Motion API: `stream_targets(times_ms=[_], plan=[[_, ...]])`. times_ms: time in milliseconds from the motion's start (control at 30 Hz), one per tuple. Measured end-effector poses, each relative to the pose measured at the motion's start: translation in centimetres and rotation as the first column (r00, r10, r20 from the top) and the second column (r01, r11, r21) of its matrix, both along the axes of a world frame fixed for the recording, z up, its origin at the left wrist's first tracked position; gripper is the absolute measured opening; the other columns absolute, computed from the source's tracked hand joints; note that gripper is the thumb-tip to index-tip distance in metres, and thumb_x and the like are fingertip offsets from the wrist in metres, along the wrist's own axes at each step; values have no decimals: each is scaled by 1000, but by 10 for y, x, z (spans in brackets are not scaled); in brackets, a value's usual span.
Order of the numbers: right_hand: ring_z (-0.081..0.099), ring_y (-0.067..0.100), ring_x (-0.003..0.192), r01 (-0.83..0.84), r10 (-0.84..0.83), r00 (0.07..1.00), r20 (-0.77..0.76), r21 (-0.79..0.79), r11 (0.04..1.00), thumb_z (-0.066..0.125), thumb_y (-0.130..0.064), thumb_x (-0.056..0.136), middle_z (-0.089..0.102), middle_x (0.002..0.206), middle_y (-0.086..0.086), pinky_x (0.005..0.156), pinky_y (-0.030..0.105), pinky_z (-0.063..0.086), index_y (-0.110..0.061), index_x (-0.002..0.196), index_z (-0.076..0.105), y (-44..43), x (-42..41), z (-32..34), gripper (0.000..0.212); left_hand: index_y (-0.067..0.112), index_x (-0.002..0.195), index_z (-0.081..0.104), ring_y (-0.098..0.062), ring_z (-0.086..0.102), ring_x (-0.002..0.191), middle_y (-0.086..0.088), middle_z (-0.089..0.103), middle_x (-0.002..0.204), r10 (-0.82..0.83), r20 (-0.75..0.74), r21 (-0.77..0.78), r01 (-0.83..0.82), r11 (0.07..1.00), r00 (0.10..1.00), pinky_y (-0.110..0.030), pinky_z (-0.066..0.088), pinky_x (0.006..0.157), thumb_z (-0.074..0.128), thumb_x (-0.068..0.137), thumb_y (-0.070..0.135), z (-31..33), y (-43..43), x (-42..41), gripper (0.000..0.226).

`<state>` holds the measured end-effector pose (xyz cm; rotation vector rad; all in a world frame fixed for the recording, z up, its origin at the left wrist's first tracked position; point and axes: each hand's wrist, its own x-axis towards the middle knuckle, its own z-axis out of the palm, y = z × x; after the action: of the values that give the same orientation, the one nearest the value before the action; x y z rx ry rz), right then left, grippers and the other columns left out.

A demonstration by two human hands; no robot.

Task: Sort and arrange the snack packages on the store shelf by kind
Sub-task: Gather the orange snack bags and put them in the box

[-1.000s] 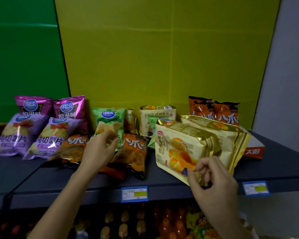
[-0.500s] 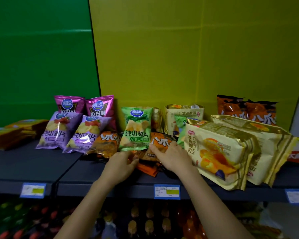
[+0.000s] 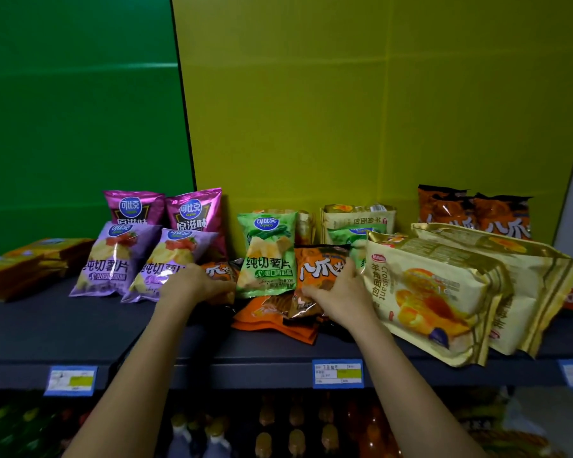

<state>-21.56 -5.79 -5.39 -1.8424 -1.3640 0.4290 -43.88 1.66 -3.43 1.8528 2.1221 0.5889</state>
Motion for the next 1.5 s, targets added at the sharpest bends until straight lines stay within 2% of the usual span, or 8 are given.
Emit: stream_targets(times_ms=[300, 500, 667, 800, 933, 1200, 1433, 1500], plan=[[35, 31, 133, 23, -32, 999, 43, 201, 979, 68, -43, 76, 37, 145, 13, 104, 40, 35, -14, 147, 4, -21, -11, 9, 100, 1, 132, 34, -37, 56, 112, -19, 59, 123, 15, 137, 88, -27, 996, 990, -43, 47, 93, 78, 58, 45, -3, -11, -11, 97], [44, 23, 126, -46, 14, 997, 77, 430, 902, 71, -41, 75, 43, 141, 4, 96, 27, 37, -19, 147, 5, -46, -26, 27, 100, 4, 110, 40, -43, 58, 102, -22, 57, 116, -66, 294, 551, -113, 826, 953, -51, 49, 83, 79, 52, 39, 16, -51, -11, 78], [49, 14, 121, -54, 69, 998, -6, 563, 825, 75, -38, 71, 48, 137, -3, 91, 20, 35, -20, 146, 16, -74, -9, 62, 97, 11, 111, 37, -28, 59, 103, -6, 58, 114, -405, 512, 662, -47, 748, 758, -45, 50, 91, 81, 38, 44, 52, -77, 16, 92], [52, 12, 115, -46, 147, 983, -109, 628, 777, 78, -32, 69, 54, 130, -6, 97, 29, 44, -21, 135, 35, -99, 31, 88, 79, 19, 112, 27, -13, 59, 103, -2, 51, 118, -629, 516, 747, 54, 663, 581, -32, 51, 91, 83, 60, 16, 70, -91, 64, 77], [55, 10, 115, -11, 159, 975, -155, 683, 730, 78, -30, 70, 55, 127, -7, 100, 35, 46, -23, 125, 39, -117, 85, 105, 67, 17, 118, 27, -14, 62, 107, -2, 54, 124, -742, 548, 769, 116, 628, 385, -42, 54, 91, 78, 70, 18, 89, -101, 124, 71], [59, 10, 113, 87, 162, 957, -241, 769, 633, 74, -19, 73, 56, 130, -3, 96, 33, 51, -15, 132, 36, -141, 228, 127, 70, 19, 108, 30, -25, 63, 106, -5, 56, 114, -792, 533, 796, 140, 588, 297, -45, 55, 86, 67, 71, 21, 123, -134, 268, 53], [58, 9, 107, 75, 218, 927, -306, 718, 692, 65, -13, 81, 56, 114, -11, 81, 18, 53, -22, 120, 35, -130, 348, 118, 51, 16, 108, 30, -21, 68, 95, -5, 60, 106, -785, 572, 778, 144, 611, 239, -36, 59, 75, 65, 76, 15, 137, -163, 390, 47], [57, 13, 110, 98, 213, 916, -340, 705, 702, 67, -14, 79, 55, 117, -7, 86, 24, 53, -21, 120, 36, -122, 376, 111, 51, 14, 109, 31, -19, 70, 85, -6, 62, 101, -764, 610, 748, 165, 643, 212, -36, 59, 73, 68, 76, 9, 129, -165, 423, 50]])
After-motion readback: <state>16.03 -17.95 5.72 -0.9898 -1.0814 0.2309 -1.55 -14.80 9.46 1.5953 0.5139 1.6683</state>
